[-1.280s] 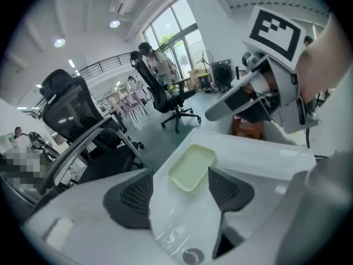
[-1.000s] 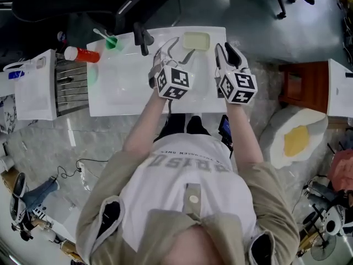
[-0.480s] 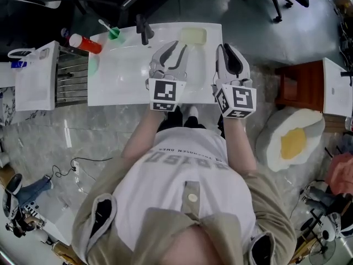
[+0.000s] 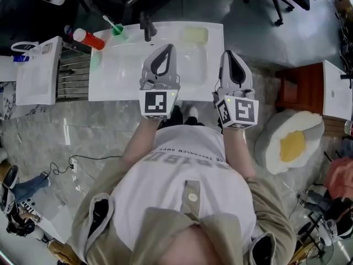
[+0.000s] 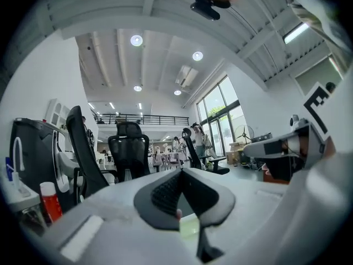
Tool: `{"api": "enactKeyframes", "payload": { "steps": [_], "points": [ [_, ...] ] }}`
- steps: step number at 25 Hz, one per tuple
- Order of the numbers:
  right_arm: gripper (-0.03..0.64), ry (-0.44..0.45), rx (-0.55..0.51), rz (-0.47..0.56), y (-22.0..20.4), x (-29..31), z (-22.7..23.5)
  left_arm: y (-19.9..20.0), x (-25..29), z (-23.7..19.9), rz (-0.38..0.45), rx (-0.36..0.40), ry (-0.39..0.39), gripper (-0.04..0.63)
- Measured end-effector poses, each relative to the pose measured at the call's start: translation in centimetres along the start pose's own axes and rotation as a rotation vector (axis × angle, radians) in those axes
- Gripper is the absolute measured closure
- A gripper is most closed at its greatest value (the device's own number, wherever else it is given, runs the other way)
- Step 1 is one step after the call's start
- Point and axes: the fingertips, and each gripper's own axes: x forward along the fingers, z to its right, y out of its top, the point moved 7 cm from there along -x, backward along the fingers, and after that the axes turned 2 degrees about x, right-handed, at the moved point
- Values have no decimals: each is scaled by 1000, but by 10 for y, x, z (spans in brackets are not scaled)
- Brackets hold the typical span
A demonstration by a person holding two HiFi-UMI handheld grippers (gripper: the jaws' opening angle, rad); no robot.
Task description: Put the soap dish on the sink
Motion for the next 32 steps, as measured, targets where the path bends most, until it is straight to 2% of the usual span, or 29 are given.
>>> {"api": "enactKeyframes", "payload": {
  "steps": [6, 10, 21, 26, 32],
  "points": [
    [612, 20, -24, 15, 8, -10, -5, 15, -14, -4, 31, -76, 39, 588],
    [612, 22, -39, 24, 15, -18, -8, 21, -22, -6, 48, -68, 41, 588],
    [612, 23, -66, 22, 14, -31, -14, 18, -38, 0, 35, -64, 33, 588],
    [615, 0, -75, 6, 11, -32, -14, 14, -43, -3, 18, -88, 45, 588],
    [615, -3, -79, -10, 6, -34, -15, 9, -50, -5, 7, -81, 58, 588]
  ]
}}
